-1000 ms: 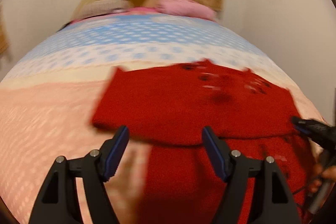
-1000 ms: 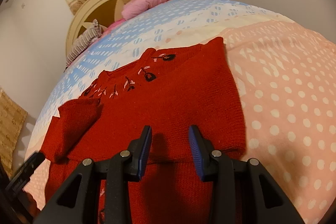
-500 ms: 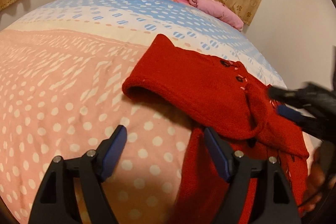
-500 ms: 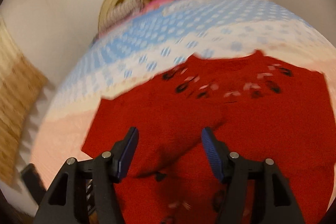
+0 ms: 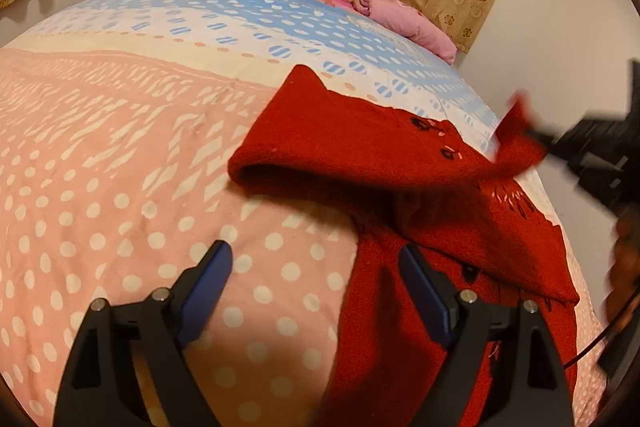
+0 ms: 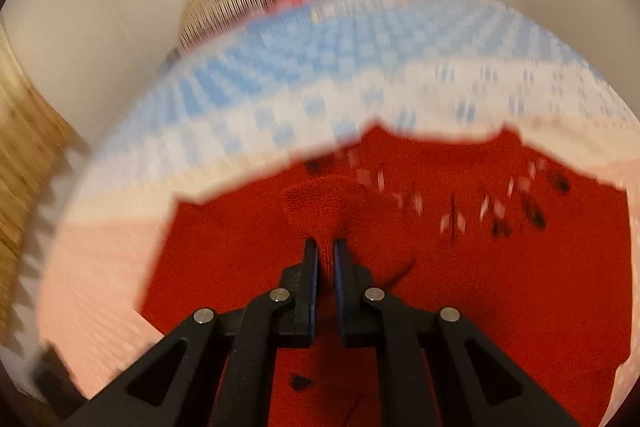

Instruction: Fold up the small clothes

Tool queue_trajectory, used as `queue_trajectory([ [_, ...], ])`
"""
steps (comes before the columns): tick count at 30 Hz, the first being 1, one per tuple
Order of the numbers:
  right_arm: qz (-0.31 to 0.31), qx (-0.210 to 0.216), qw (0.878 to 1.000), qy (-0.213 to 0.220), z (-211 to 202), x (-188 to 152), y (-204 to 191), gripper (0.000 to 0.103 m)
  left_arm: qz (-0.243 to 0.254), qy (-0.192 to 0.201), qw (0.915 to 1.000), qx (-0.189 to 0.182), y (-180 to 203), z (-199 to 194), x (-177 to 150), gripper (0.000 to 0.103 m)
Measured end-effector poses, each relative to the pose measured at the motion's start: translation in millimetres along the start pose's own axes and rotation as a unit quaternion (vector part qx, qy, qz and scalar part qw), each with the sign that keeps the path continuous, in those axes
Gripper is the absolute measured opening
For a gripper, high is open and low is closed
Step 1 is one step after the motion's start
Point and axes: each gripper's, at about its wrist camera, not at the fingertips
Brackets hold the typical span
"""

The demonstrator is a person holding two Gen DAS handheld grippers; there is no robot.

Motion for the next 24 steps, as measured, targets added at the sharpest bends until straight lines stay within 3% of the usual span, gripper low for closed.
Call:
queue_trajectory([
  [4, 0.003, 0.043, 0.994, 0.096, -54, 27, 7, 0.007, 0.005, -0.001, 1.0, 0.005, 1, 1, 1, 0.088],
  [9, -0.001, 0.023, 0.988, 0.15, -95, 28, 48, 0.007, 0.009, -0.002, 0.9999, 0.01, 1, 2, 1, 0.088],
  [11, 0.007, 0.004, 0.989, 0.15, -98, 17, 75, 0.007, 0.01, -0.002, 0.9999, 0.012, 2, 2, 0, 0.088],
  [16, 0.039, -0.06, 0.992, 0.102, -72, -33, 144, 0.007, 0.015, -0.003, 0.9997, 0.017, 2, 3, 1, 0.088],
  [18, 0.07, -0.061, 0.993, 0.075, -65, -47, 169, 0.01, 0.016, -0.003, 0.9997, 0.018, 3, 3, 0, 0.088],
  [20, 0.124, -0.049, 0.99, 0.041, -61, -62, 196, 0.026, 0.016, -0.003, 0.9997, 0.018, 3, 3, 1, 0.088],
  [24, 0.145, -0.053, 0.987, 0.047, -87, -84, 217, 0.03, 0.019, -0.005, 0.9997, 0.018, 4, 4, 0, 0.089],
])
Point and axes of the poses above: each gripper's, at about its wrist camera, not at the fingertips, and z roughly the way its jaws point, y to its right, x to its top, and after that the axes turned 3 degrees about y, right-handed
